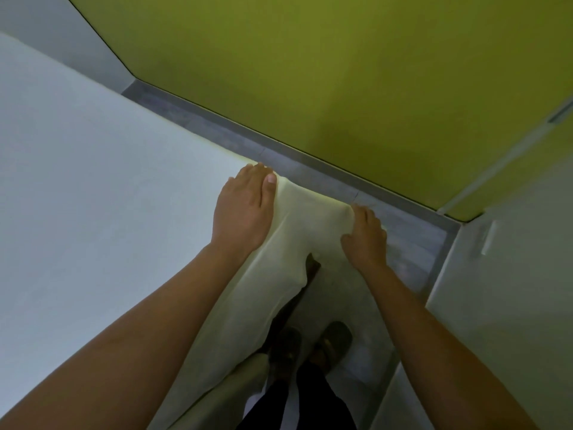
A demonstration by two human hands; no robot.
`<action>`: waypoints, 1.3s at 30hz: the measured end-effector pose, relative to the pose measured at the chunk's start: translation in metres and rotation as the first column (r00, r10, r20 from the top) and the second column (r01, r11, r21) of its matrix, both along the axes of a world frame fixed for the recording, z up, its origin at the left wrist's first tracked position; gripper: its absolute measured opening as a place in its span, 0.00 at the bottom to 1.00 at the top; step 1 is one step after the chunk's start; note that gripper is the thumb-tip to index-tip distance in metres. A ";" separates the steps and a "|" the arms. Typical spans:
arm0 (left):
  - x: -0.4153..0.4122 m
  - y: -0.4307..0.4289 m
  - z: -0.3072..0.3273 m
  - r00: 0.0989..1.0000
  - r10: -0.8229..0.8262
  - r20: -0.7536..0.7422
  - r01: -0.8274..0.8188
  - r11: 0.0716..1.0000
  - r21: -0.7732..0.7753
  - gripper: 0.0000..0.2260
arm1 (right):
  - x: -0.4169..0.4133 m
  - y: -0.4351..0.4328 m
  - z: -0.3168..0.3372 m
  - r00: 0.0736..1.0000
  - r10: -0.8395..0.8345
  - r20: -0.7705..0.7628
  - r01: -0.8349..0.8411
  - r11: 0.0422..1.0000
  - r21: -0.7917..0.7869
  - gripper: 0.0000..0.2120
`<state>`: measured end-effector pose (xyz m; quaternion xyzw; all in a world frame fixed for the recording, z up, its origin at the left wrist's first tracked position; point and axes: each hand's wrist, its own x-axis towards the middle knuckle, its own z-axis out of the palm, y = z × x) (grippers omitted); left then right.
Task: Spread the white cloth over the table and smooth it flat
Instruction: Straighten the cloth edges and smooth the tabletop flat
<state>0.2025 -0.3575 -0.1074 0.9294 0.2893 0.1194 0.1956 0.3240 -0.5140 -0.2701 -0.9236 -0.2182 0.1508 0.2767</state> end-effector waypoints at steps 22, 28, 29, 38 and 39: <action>-0.096 -0.021 0.018 0.966 -0.084 -0.246 0.076 0.996 -0.042 0.25 | -0.183 -0.059 0.051 0.975 -0.152 -0.162 0.134 0.984 -0.117 0.20; -0.157 -0.020 0.023 0.926 -0.148 -0.348 0.163 0.987 0.014 0.27 | -0.219 -0.037 0.089 0.990 -0.089 -0.113 0.084 0.995 -0.047 0.17; -0.169 -0.019 0.021 0.923 -0.147 -0.357 0.166 0.986 0.023 0.26 | -0.227 -0.036 0.093 0.991 -0.081 -0.110 0.077 0.996 -0.038 0.18; -0.284 0.010 0.022 0.878 -0.229 -0.421 0.250 0.968 -0.006 0.24 | -0.336 -0.024 0.103 0.990 0.006 -0.144 -0.024 0.992 -0.124 0.20; -0.297 0.016 0.021 0.868 -0.246 -0.431 0.273 0.962 0.000 0.24 | -0.350 -0.020 0.101 0.988 0.019 -0.153 -0.037 0.992 -0.119 0.21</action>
